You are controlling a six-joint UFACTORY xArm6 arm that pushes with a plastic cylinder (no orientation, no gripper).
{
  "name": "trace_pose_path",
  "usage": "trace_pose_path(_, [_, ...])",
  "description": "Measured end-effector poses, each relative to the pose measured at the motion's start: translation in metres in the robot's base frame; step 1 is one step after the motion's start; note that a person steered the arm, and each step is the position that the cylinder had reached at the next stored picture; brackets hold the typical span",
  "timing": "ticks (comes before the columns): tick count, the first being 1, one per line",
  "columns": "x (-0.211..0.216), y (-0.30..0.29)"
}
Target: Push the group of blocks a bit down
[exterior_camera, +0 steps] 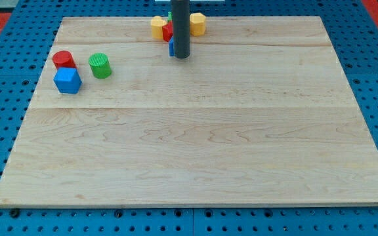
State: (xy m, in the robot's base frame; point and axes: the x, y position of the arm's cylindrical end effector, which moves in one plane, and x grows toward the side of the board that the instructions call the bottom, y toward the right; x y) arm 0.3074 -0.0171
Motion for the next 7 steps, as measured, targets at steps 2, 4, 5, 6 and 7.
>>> trace_pose_path(2, [0.001, 0.000])
trace_pose_path(4, [0.022, 0.045])
trace_pose_path(5, [-0.019, 0.127])
trace_pose_path(6, [-0.087, 0.140])
trace_pose_path(7, [-0.115, 0.116])
